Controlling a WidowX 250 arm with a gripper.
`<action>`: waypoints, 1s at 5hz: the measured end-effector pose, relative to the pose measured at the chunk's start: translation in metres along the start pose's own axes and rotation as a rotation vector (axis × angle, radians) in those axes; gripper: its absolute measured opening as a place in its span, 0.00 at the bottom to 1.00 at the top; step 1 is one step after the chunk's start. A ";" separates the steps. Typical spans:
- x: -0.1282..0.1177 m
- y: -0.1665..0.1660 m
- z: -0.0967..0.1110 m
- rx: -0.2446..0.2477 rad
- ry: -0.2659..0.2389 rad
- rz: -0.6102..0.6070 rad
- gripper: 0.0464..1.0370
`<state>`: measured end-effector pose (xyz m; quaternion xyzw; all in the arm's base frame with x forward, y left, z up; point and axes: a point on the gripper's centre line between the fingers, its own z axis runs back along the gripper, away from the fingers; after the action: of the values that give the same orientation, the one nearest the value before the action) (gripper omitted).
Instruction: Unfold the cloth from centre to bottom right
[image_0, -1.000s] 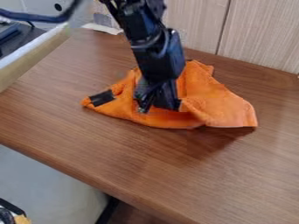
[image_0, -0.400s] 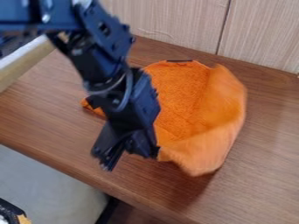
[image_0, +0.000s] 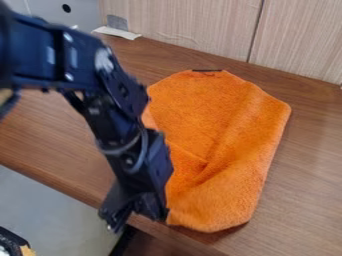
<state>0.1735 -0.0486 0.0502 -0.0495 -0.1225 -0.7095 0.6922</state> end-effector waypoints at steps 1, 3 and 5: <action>-0.011 0.001 -0.026 -0.067 0.011 0.031 0.04; -0.014 0.017 -0.033 -0.071 0.005 0.043 0.23; -0.016 0.018 -0.028 -0.057 0.024 0.032 0.66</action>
<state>0.1949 -0.0398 0.0207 -0.0626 -0.0928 -0.7021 0.7033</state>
